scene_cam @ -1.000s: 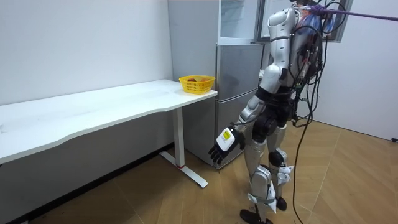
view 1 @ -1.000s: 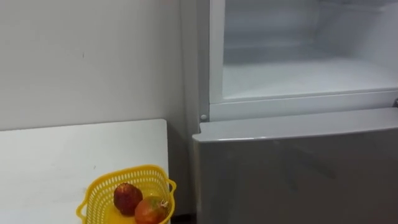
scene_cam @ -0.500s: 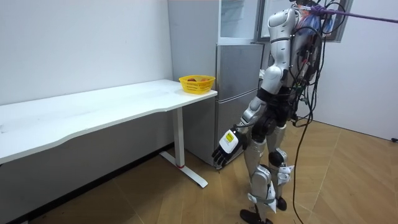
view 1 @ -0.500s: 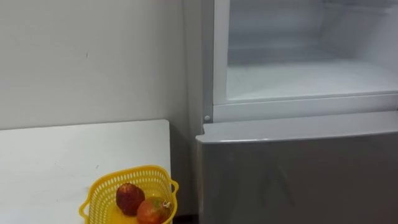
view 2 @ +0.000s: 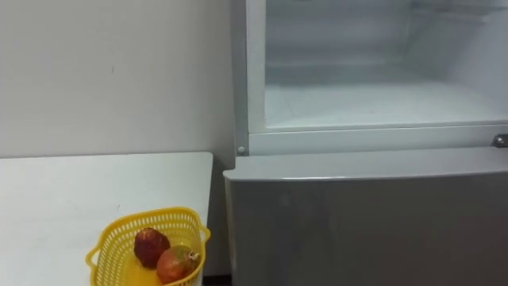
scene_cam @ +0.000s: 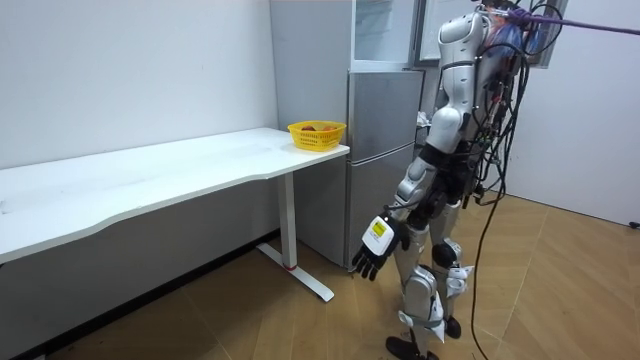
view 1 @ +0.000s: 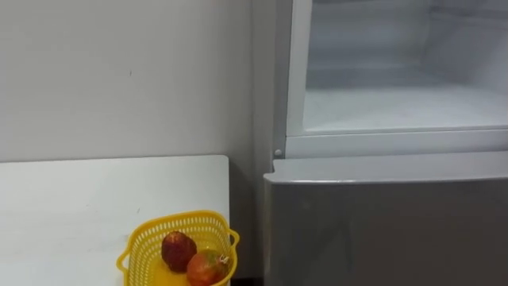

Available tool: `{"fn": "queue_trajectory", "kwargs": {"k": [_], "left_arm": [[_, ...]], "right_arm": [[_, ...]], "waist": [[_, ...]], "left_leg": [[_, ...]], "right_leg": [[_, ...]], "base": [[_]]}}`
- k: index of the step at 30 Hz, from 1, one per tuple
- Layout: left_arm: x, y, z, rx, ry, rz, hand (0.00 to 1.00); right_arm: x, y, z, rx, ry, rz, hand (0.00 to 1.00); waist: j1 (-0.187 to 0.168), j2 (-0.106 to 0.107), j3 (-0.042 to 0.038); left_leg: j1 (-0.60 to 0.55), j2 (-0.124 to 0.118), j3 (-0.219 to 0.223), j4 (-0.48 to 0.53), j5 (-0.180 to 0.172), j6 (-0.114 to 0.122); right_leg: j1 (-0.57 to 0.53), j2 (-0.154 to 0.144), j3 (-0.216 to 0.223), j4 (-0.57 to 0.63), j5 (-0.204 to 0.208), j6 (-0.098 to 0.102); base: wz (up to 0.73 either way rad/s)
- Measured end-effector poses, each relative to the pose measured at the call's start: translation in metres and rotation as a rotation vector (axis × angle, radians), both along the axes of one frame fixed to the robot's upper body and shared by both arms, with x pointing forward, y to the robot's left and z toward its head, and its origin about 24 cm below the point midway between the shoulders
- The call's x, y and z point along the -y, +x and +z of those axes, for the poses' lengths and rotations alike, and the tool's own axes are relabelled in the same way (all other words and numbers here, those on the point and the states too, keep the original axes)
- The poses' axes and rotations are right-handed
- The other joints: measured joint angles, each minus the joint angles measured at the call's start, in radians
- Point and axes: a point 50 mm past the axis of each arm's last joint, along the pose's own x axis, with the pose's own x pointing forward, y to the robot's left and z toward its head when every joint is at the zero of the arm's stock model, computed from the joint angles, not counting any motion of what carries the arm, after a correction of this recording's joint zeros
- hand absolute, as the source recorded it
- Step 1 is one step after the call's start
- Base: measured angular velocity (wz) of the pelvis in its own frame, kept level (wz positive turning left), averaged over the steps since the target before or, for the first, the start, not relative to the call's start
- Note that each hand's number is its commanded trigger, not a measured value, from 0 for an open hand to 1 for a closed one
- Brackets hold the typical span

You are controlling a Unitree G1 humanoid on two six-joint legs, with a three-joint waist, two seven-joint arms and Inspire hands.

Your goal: Retrieve from the upper fridge

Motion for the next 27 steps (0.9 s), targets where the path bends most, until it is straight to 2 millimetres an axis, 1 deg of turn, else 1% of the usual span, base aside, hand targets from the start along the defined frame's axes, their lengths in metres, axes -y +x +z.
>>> {"fn": "queue_trajectory", "kwargs": {"k": [4,6,8,9,11,12,14,15,16,17,19,20,21,23,25,27], "left_arm": [[0.001,0.002,-0.001,-0.011,-0.004,0.002,0.00],[0.001,0.001,-0.002,-0.018,-0.004,0.005,0.00],[0.001,0.000,-0.002,-0.019,-0.004,0.008,0.00],[0.001,0.001,-0.002,-0.017,-0.005,0.010,0.00],[-0.003,0.001,0.000,0.000,-0.005,0.040,0.00],[-0.005,0.001,0.001,0.012,-0.001,0.050,0.00],[-0.013,0.000,0.004,0.037,0.016,0.109,0.00],[-0.016,-0.001,0.004,0.041,0.024,0.124,0.00],[-0.022,-0.004,0.006,0.047,0.039,0.163,0.00],[-0.026,-0.004,0.008,0.057,0.051,0.190,0.00],[-0.031,-0.003,0.010,0.075,0.064,0.216,0.00],[-0.032,-0.003,0.010,0.079,0.067,0.221,0.00],[-0.032,-0.003,0.010,0.079,0.068,0.221,0.00],[-0.033,-0.005,0.010,0.073,0.072,0.214,0.00],[-0.033,-0.007,0.010,0.067,0.073,0.215,0.00],[-0.033,-0.011,0.011,0.055,0.075,0.213,0.00]], "right_arm": [[0.000,0.002,-0.001,0.015,0.013,-0.121,0.00],[0.000,0.002,-0.001,0.047,0.030,-0.259,0.00],[0.001,-0.004,-0.001,0.078,0.061,-0.481,0.00],[0.002,-0.006,-0.002,0.086,0.070,-0.545,0.00],[0.003,-0.011,-0.002,0.146,0.115,-0.834,0.00],[0.004,-0.012,-0.002,0.167,0.128,-0.920,0.00],[0.012,-0.013,0.000,0.275,0.159,-1.266,0.00],[0.015,-0.012,0.001,0.302,0.161,-1.337,0.00],[0.021,-0.010,0.003,0.358,0.164,-1.462,0.00],[0.027,-0.007,0.005,0.406,0.166,-1.563,0.00],[0.035,-0.004,0.008,0.459,0.160,-1.669,0.00],[0.040,-0.001,0.010,0.492,0.165,-1.739,0.00],[0.043,0.000,0.011,0.510,0.169,-1.772,0.00],[0.054,0.004,0.016,0.574,0.176,-1.891,0.00],[0.063,0.008,0.019,0.608,0.166,-1.935,0.00],[0.073,0.013,0.024,0.641,0.153,-1.967,0.00]], "waist": [[0.000,0.005,-0.0001],[-0.002,0.006,0.0004],[-0.008,0.005,0.0005],[-0.009,0.004,0.0004],[-0.020,-0.002,0.0010],[-0.025,-0.004,0.0015],[-0.040,-0.007,-0.0001],[-0.046,-0.007,0.0002],[-0.057,-0.008,0.0006],[-0.066,-0.009,-0.0006],[-0.080,-0.010,-0.0019],[-0.087,-0.014,-0.0051],[-0.088,-0.013,-0.0050],[-0.097,-0.015,-0.0065],[-0.111,-0.020,-0.0091],[-0.114,-0.022,-0.0096]], "left_leg": [[-0.001,0.001,0.000,0.001,0.000,0.000],[-0.001,0.002,0.000,-0.001,0.000,0.000],[-0.001,0.002,-0.001,0.000,0.000,-0.001],[0.000,0.002,-0.001,0.000,0.000,-0.001],[-0.002,0.002,0.001,-0.001,-0.001,-0.003],[-0.002,0.001,0.001,-0.001,-0.002,-0.003],[0.000,0.000,-0.002,0.001,-0.004,-0.003],[-0.001,0.000,-0.002,0.001,-0.004,-0.003],[-0.002,-0.001,0.000,0.001,-0.004,-0.003],[-0.002,-0.001,0.001,0.001,-0.004,-0.003],[-0.001,-0.002,0.002,0.001,-0.004,-0.003],[0.000,-0.002,0.002,0.001,-0.003,-0.003],[0.000,-0.003,0.001,0.001,-0.003,-0.002],[-0.002,-0.003,0.001,0.002,-0.003,-0.002],[-0.002,-0.003,0.001,0.003,-0.003,-0.002],[-0.004,-0.003,0.002,0.003,-0.003,-0.002]], "right_leg": [[0.001,0.002,0.003,0.002,0.002,-0.002],[0.005,0.004,0.004,0.001,0.002,-0.002],[0.007,0.004,0.005,-0.001,0.002,-0.002],[0.007,0.004,0.006,-0.002,0.002,-0.002],[0.007,0.003,0.003,-0.005,0.000,-0.001],[0.006,0.003,0.003,-0.005,-0.001,-0.001],[0.004,0.002,0.005,-0.005,-0.003,0.000],[0.003,0.002,0.005,-0.004,-0.003,0.000],[0.003,0.002,0.004,-0.002,-0.004,0.000],[0.003,0.002,0.005,-0.002,-0.004,0.000],[0.003,0.001,0.005,0.000,-0.005,0.000],[0.003,0.000,0.005,0.001,-0.005,0.001],[0.002,0.000,0.005,0.001,-0.005,0.001],[0.000,0.000,0.003,0.001,-0.005,0.001],[-0.001,0.000,0.003,0.001,-0.006,0.001],[-0.006,-0.001,0.004,0.001,-0.009,0.001]], "base": [[0.00],[0.00],[0.00],[0.00],[0.00],[0.03],[0.00],[0.00],[0.00],[0.00],[0.00],[0.00],[0.00],[0.00],[0.00],[0.00]]}}
